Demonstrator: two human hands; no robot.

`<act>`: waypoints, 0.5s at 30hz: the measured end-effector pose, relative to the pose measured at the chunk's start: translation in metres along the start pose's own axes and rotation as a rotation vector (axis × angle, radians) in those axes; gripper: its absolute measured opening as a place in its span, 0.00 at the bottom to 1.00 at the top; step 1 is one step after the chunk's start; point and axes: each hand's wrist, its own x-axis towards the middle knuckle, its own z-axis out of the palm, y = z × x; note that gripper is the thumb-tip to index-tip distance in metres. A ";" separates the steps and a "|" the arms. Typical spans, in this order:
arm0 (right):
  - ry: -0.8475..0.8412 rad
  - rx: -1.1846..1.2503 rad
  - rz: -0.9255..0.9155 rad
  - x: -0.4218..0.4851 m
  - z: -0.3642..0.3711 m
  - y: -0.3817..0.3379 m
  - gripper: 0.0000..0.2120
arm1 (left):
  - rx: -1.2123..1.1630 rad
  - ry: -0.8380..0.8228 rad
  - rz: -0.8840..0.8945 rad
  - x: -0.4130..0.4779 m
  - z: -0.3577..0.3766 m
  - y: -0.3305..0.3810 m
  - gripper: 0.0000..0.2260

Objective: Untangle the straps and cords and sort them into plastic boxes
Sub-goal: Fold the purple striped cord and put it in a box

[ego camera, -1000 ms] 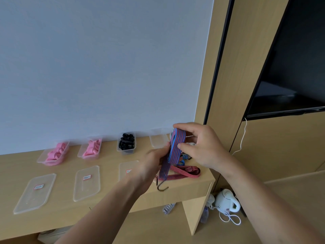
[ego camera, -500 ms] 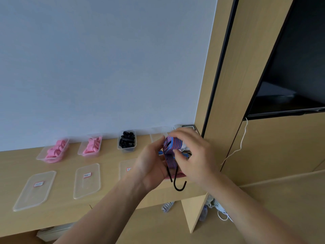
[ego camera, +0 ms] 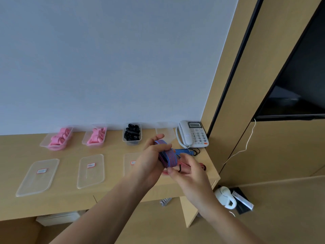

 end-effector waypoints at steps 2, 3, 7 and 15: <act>-0.073 0.217 0.169 0.004 0.010 0.002 0.17 | 0.037 0.016 0.058 0.003 -0.012 -0.001 0.17; -0.109 0.326 0.211 0.006 0.014 0.002 0.13 | 0.076 0.012 0.083 0.003 -0.017 -0.001 0.17; -0.142 0.578 0.280 0.011 0.031 0.000 0.09 | 0.213 -0.040 0.131 0.005 -0.043 0.002 0.25; -0.181 0.491 0.365 0.028 0.060 0.026 0.25 | 0.398 -0.196 0.021 0.023 -0.101 0.010 0.27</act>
